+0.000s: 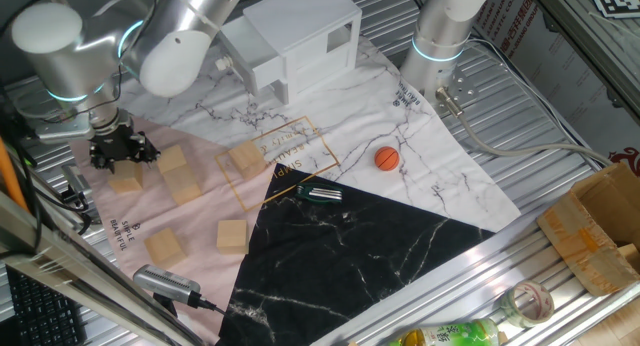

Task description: Stack the blocks into a pyramid shape

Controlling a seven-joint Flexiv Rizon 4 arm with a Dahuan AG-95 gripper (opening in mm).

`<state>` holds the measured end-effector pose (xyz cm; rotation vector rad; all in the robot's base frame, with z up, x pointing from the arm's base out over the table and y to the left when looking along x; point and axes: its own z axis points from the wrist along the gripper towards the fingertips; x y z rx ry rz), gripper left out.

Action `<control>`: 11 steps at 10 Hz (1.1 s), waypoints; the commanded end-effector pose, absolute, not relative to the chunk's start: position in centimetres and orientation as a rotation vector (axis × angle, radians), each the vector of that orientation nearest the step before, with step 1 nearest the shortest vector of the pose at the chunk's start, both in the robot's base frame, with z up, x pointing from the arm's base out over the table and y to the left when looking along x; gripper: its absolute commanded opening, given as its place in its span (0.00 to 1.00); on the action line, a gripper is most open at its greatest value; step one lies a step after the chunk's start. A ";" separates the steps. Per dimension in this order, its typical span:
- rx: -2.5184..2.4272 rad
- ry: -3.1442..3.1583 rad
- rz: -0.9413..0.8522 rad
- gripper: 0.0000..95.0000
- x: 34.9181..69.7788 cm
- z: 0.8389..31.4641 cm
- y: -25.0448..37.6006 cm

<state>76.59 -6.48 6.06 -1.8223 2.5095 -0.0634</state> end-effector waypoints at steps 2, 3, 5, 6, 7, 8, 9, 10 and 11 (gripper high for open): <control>-1.526 2.709 -0.050 0.80 76.5 6.1 -6.5; -1.524 2.706 -0.045 0.80 76.5 6.1 -6.5; -1.519 2.705 -0.040 0.80 76.5 6.1 -6.5; -1.519 2.705 -0.041 0.80 76.5 6.1 -6.5; -1.517 2.706 -0.041 0.80 76.5 6.1 -6.5; -1.517 2.706 -0.043 0.80 76.5 6.1 -6.5; -1.515 2.708 -0.045 0.80 76.6 6.2 -6.4; -1.514 2.707 -0.043 0.80 76.7 6.3 -6.4; -1.519 2.703 -0.043 0.80 76.8 6.3 -6.3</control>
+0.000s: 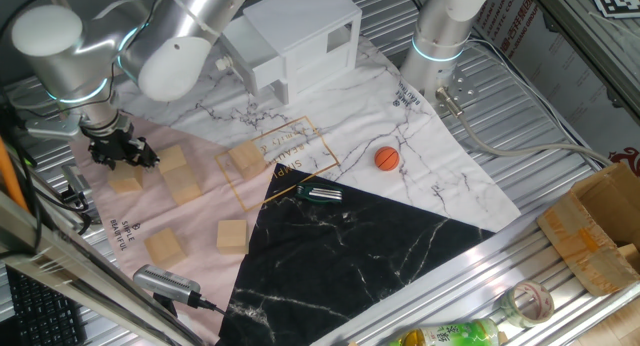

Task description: Stack the blocks into a pyramid shape

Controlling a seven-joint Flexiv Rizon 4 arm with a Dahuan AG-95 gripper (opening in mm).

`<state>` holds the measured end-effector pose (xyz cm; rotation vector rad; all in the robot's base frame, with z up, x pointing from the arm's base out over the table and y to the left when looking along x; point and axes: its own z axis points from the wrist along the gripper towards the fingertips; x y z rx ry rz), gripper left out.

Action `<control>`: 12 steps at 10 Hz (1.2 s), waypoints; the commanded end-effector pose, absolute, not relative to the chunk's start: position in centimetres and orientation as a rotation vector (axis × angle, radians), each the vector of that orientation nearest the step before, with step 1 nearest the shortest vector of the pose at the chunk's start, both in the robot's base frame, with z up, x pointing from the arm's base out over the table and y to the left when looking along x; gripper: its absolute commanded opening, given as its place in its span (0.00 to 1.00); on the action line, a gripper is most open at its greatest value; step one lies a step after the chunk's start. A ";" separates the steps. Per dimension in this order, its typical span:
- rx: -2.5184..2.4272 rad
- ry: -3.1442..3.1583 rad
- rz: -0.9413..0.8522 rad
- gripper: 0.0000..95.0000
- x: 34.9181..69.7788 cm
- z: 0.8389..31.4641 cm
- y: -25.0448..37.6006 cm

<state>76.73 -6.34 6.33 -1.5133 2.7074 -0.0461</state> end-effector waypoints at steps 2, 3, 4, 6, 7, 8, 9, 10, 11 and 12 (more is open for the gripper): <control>-1.518 2.705 -0.046 0.80 76.8 6.3 -6.3; -1.519 2.705 -0.046 0.80 76.9 6.3 -6.3; -1.519 2.704 -0.046 0.80 76.9 6.3 -6.3; -1.515 2.707 -0.049 0.80 76.9 6.3 -6.3; -1.512 2.708 -0.048 0.80 76.9 6.3 -6.3; -1.511 2.707 -0.050 0.80 77.0 6.2 -6.4; -1.513 2.706 -0.050 0.80 77.0 6.1 -6.4; -1.516 2.702 -0.053 0.80 77.2 6.0 -6.4; -1.518 2.699 -0.054 0.80 77.3 5.9 -6.4; -1.518 2.700 -0.055 0.80 77.5 5.9 -6.4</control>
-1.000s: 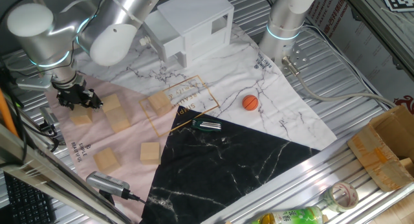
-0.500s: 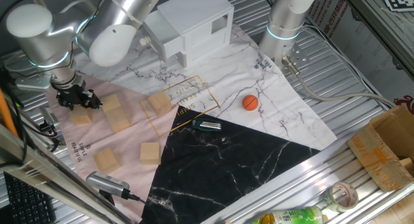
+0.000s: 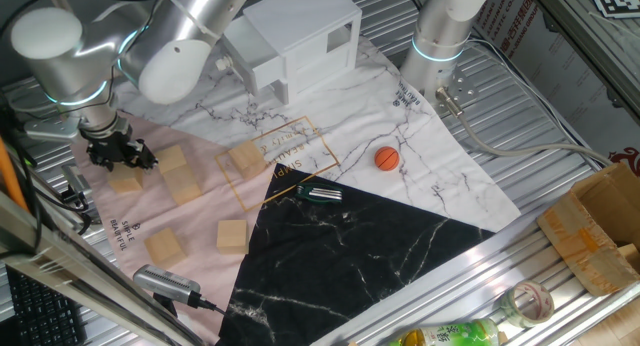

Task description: Stack the blocks into a pyramid shape

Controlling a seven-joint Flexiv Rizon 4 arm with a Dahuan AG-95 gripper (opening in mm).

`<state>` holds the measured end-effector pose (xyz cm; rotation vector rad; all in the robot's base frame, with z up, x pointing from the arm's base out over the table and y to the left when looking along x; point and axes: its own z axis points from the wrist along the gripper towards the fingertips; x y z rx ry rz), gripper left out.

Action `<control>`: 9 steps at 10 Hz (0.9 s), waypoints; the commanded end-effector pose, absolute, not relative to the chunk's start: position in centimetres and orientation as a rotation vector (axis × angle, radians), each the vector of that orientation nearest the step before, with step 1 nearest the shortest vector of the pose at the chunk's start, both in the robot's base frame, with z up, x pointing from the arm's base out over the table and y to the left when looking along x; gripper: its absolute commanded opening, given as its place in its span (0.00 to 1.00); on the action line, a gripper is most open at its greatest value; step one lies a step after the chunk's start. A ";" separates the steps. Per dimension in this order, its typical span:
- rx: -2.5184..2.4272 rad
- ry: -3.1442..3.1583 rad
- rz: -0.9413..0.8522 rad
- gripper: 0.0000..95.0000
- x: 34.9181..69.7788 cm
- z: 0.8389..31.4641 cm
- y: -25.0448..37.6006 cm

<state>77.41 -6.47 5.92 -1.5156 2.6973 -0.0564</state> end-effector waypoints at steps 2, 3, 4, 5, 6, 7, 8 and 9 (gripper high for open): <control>-1.524 2.699 -0.060 0.80 77.9 6.0 -6.3; -1.525 2.697 -0.061 0.80 78.0 6.0 -6.3; -1.531 2.692 -0.060 0.80 78.0 5.9 -6.4; -1.536 2.689 -0.062 0.80 78.1 5.8 -6.5; -1.540 2.688 -0.064 0.80 78.2 5.8 -6.6; -1.540 2.688 -0.064 0.80 78.2 5.8 -6.6; -1.558 2.677 -0.066 0.80 78.4 5.8 -6.8; -1.593 2.658 -0.070 0.80 78.7 5.8 -7.0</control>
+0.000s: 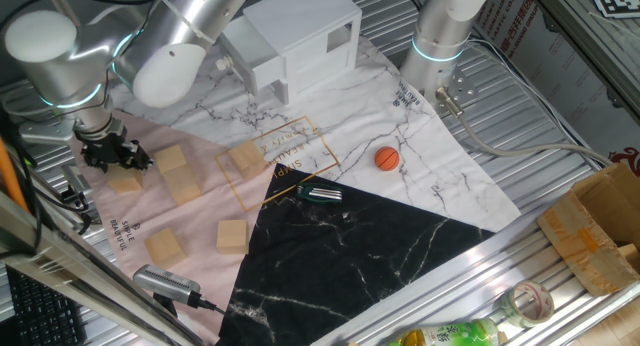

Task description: Stack the blocks into a pyramid shape

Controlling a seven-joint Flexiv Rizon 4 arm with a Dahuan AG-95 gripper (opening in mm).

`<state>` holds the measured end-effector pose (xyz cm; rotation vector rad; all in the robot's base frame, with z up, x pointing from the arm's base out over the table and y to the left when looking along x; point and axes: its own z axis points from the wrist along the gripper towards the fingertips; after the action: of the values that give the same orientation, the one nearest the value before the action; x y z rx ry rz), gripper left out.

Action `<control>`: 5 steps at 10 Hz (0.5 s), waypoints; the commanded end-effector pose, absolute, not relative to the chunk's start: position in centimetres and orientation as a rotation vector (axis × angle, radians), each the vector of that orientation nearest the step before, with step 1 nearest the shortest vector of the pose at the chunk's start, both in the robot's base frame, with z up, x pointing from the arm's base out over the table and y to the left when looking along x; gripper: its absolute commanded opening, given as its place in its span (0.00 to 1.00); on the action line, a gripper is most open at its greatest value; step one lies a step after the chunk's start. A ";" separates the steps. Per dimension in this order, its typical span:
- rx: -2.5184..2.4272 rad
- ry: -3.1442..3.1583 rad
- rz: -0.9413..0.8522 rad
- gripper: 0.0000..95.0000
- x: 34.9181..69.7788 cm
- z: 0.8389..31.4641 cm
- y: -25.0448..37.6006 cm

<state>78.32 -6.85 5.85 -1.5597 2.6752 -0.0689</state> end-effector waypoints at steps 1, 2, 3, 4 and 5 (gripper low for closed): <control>-1.599 2.654 -0.067 0.80 78.8 5.9 -7.0; -1.624 2.641 -0.069 0.80 78.9 5.8 -7.0; -1.642 2.631 -0.071 0.80 79.0 5.7 -7.1; -1.660 2.622 -0.067 0.80 79.1 5.4 -7.2; -1.675 2.614 -0.065 0.80 79.1 5.2 -7.3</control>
<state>79.15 -7.31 5.19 -1.6736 2.6146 -0.0662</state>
